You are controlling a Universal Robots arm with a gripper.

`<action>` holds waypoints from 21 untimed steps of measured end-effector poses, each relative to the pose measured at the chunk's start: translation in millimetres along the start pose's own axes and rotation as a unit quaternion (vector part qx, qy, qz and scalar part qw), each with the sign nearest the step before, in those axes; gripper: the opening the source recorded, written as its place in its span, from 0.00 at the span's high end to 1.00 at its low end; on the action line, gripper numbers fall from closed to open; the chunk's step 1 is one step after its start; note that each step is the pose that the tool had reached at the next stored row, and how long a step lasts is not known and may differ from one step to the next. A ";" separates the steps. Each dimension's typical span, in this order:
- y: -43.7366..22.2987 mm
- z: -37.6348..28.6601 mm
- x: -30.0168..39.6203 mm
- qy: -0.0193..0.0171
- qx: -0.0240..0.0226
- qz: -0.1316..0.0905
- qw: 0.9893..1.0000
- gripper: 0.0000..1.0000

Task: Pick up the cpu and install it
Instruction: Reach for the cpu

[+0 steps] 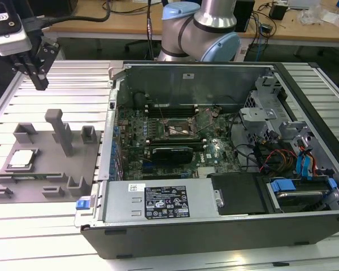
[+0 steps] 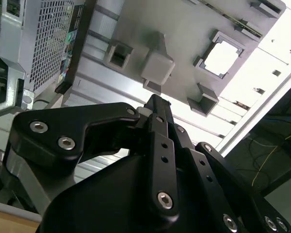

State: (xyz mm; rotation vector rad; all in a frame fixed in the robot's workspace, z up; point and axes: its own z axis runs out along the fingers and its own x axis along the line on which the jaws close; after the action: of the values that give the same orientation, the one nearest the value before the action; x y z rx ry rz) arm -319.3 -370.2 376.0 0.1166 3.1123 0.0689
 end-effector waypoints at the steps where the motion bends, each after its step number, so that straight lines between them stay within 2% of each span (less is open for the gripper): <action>1: -0.2 0.4 2.1 0.000 0.000 0.000 1.000 0.89; 21: -3.5 4.9 42.5 0.000 0.000 0.000 1.000 0.89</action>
State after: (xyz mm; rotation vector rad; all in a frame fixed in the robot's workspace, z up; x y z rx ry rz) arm -361.8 -370.2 369.9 0.1164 3.1123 0.0688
